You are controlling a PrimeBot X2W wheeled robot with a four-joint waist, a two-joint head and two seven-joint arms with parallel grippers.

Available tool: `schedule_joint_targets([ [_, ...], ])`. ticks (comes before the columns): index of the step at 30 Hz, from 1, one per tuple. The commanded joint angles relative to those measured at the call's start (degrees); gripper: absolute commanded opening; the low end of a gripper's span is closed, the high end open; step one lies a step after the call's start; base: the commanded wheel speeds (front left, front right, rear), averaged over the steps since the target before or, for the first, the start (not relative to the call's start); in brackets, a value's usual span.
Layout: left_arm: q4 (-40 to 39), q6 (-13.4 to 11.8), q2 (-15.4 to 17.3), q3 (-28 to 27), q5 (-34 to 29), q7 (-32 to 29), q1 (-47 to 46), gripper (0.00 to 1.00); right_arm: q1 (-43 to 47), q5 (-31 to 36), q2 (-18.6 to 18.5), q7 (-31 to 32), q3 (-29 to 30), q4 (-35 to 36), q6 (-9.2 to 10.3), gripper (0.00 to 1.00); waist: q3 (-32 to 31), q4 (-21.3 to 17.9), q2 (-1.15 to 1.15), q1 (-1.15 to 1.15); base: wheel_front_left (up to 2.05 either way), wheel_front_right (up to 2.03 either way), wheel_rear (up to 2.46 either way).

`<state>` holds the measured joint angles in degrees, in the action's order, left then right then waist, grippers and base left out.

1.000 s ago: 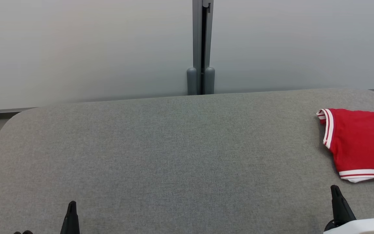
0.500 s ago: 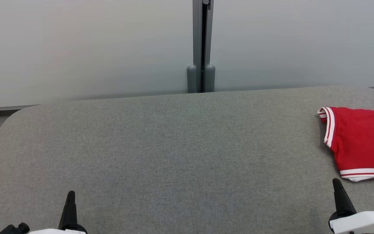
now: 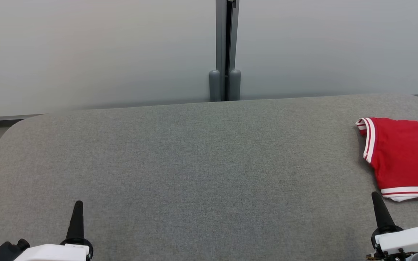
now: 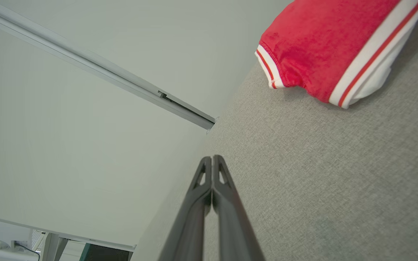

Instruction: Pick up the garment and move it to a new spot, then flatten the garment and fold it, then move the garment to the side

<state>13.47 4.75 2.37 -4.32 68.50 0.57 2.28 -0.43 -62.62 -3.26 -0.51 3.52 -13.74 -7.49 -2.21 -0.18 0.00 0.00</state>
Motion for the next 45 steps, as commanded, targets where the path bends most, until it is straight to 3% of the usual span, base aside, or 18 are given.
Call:
schedule_joint_targets([
  [1, -0.4, 0.5, 0.4, -0.3, 1.2, -0.2, -1.8, 0.0, -1.2, -1.5, -0.2, 0.4, 0.4, 0.4, -0.01, 0.0, 0.0, 0.0, 0.0, 0.0, 0.0, 0.0, 0.0],
  [45, 0.4, 2.4, 0.6, -1.9, 19.3, -5.7, -7.6, 0.0, -5.1, -23.9, 0.2, 5.9, 2.7, -0.2, -0.01, 0.0, 1.8, 0.1, 0.0, 0.0, 0.0, 0.0, 0.0],
])
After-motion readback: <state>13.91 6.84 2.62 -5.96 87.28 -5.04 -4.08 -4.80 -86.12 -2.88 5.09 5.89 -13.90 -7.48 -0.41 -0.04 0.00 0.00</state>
